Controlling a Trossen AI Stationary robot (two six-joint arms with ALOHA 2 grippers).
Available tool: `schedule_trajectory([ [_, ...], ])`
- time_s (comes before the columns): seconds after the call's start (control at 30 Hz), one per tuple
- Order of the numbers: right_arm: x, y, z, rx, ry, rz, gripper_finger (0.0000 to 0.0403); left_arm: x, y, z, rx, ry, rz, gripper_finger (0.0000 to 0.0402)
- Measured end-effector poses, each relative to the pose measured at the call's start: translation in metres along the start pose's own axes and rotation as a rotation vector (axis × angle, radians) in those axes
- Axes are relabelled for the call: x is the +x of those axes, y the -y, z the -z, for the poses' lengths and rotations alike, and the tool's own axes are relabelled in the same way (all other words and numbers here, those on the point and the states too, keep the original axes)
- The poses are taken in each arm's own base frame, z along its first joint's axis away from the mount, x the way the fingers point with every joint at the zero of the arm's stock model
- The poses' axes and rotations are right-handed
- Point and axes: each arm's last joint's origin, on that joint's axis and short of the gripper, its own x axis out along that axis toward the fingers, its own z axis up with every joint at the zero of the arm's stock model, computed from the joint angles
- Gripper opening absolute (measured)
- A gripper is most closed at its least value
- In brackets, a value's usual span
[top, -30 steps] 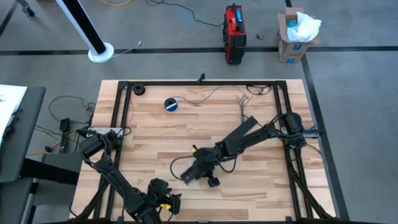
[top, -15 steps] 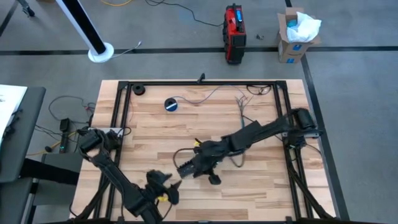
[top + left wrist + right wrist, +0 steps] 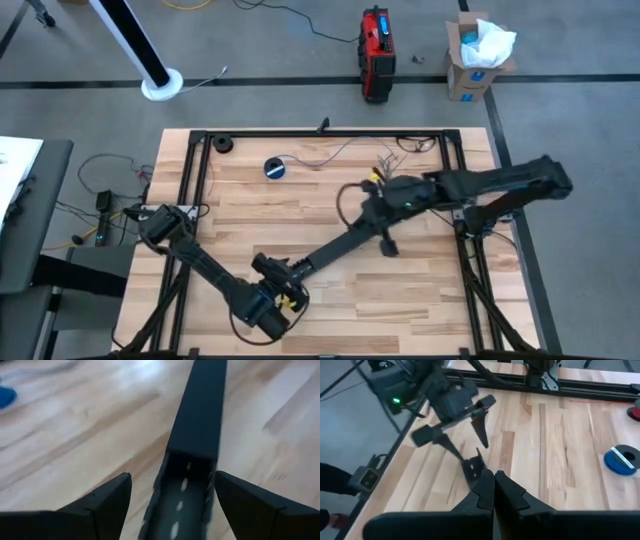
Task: Ziptie cables
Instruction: Close the black cable duct with the black cable duct cover
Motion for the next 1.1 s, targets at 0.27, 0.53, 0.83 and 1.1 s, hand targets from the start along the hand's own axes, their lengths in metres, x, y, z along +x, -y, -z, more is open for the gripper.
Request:
schedule_trajectory([
  [0.27,-0.027,-0.027,0.005,-0.046,-0.043,0.040,0.0000,0.008,0.004,-0.003,0.018,-0.071,0.020,0.0275],
  [0.53,-0.013,-0.047,0.017,-0.062,-0.120,0.023,0.0000,0.021,0.010,-0.010,0.086,-0.158,0.066,0.0275],
  [0.83,-0.002,-0.050,0.033,-0.010,-0.143,0.022,0.0000,0.030,0.007,-0.013,0.178,-0.209,0.054,0.0275],
  [1.1,0.001,-0.052,0.035,0.003,-0.122,0.016,0.0000,0.037,0.000,0.001,0.110,-0.209,0.053,0.0276],
])
